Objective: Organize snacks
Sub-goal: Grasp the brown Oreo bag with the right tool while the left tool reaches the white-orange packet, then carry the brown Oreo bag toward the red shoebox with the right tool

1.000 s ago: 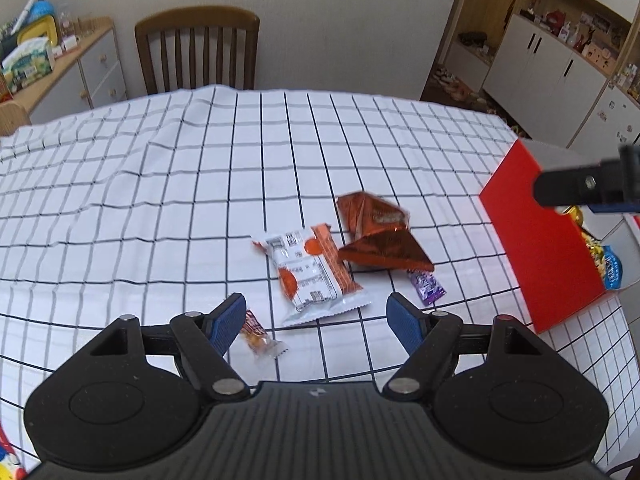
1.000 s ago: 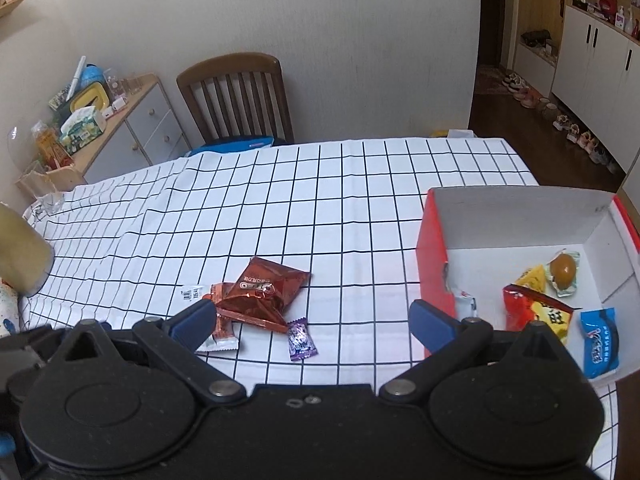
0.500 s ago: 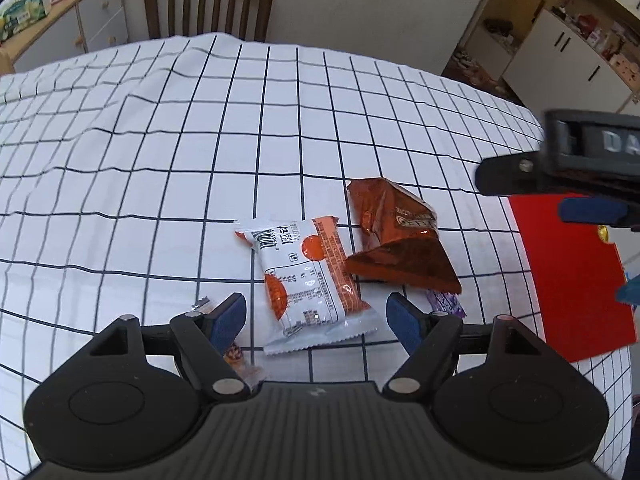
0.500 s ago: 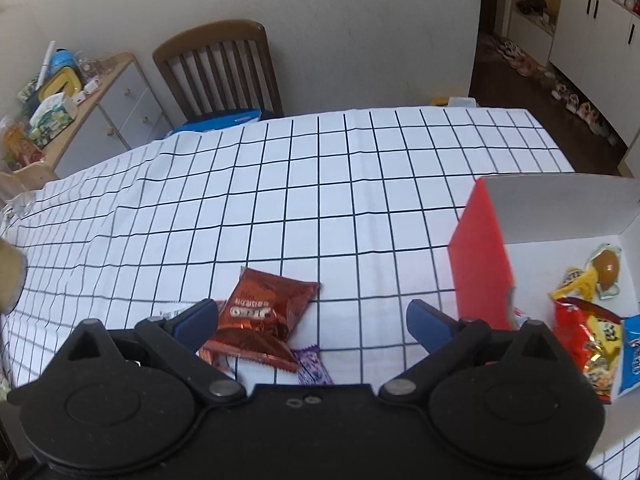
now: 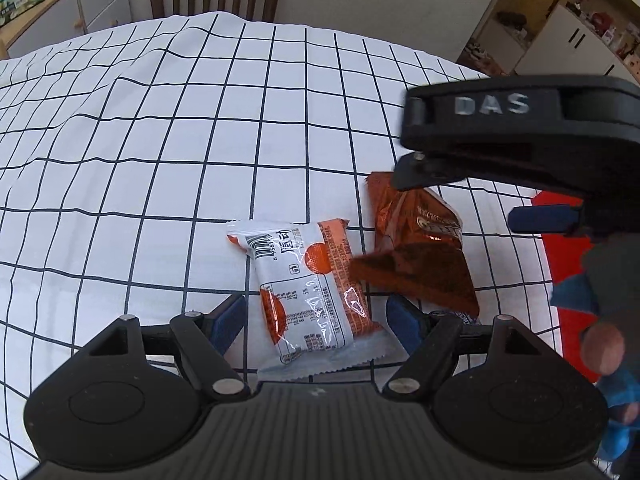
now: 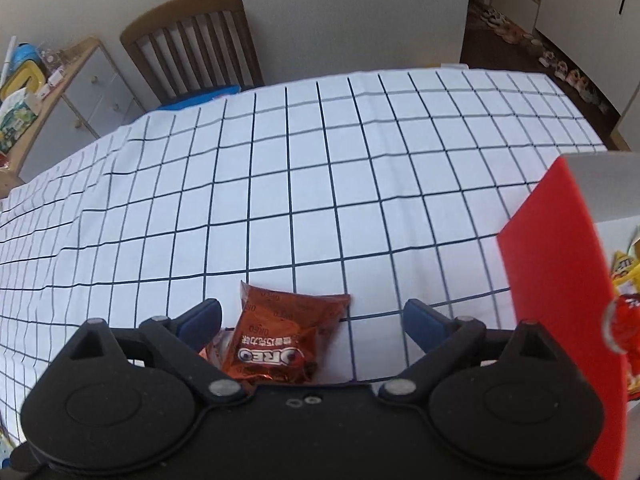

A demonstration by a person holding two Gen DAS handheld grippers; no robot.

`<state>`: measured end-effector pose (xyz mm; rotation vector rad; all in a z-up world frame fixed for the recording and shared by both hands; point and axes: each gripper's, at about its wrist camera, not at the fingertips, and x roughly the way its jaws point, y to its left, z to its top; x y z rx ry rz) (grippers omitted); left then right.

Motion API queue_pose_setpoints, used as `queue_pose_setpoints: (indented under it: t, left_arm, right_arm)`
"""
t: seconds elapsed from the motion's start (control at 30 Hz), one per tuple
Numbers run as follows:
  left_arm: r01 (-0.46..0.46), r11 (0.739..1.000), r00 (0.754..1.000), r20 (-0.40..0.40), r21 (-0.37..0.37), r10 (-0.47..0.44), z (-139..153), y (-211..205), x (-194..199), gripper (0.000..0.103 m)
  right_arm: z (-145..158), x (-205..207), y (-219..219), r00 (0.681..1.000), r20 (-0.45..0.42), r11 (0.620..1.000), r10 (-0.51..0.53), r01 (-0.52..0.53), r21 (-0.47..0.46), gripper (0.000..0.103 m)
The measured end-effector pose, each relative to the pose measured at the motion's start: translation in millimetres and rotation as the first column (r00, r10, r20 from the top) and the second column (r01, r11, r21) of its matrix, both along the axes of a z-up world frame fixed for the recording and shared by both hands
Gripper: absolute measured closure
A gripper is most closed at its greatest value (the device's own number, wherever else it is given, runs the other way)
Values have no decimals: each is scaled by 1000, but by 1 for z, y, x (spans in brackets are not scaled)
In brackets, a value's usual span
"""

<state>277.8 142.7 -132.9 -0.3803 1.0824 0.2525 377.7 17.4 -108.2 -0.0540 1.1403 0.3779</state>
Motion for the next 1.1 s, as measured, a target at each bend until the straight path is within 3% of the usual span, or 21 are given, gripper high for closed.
queue_pose_setpoints:
  t: [0.27,0.37,0.53,0.63,0.77,1.1]
  left_arm:
    - [-11,1000,1000,-3,8,11,-5,3,3,26]
    - [-6,1000,1000,3,7,6,-5,4,4,26]
    - [11,1000,1000,12,-12,-11,-6,4,5,27]
    - [21,1000,1000,14,-15,-21,-6,4,6,40]
    - [15,1000,1000,10,-27,-15,-7,6,7,43]
    - [-30,997,1000,-9,-73,29,-3,13,7,50]
  right_arm:
    - [-18,3,18,999,-39,999,-14,12,-50,9]
    - [-24,6,20,997,-81,999,-16,13,-40,22]
    - [-28,7,19,991,-126,999,-43,44,2,34]
    - [-26,6,18,992,-118,999,-34,35,8,45]
    - [-20,7,13,994,-101,999,-35,36,17,57]
    - [0,1,-7,998,-47,999,-29,31,30,61]
